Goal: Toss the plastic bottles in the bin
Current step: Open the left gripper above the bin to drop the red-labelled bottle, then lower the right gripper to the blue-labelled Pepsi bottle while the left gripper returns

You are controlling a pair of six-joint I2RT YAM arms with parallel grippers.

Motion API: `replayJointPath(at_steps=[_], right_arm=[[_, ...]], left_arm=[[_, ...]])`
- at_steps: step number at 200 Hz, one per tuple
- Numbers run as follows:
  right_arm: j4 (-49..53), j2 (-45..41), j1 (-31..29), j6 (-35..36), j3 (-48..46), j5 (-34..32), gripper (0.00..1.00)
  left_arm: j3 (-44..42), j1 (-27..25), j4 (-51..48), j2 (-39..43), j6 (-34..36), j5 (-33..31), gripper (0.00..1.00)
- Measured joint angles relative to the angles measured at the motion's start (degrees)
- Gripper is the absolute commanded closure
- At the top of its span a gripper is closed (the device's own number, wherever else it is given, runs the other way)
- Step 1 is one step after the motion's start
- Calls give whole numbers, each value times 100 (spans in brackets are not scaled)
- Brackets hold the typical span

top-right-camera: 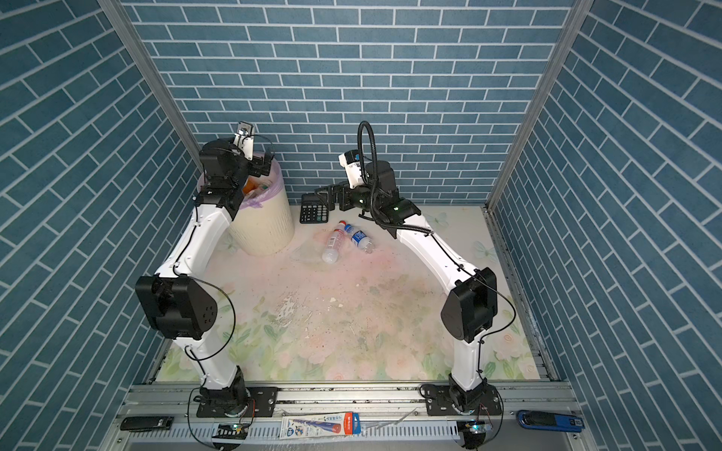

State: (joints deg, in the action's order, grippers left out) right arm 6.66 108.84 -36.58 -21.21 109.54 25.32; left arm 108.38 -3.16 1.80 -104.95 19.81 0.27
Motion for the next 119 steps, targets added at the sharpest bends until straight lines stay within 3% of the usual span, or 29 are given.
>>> replayJointPath(at_steps=[64, 119], right_arm=[[-92, -173, 33, -186, -549, -39, 1], [-2, -457, 391, -256, -981, -267, 1]], left_arm=[[13, -350, 13, 529, -417, 125, 1], [4, -841, -501, 776, -1379, 227, 1]])
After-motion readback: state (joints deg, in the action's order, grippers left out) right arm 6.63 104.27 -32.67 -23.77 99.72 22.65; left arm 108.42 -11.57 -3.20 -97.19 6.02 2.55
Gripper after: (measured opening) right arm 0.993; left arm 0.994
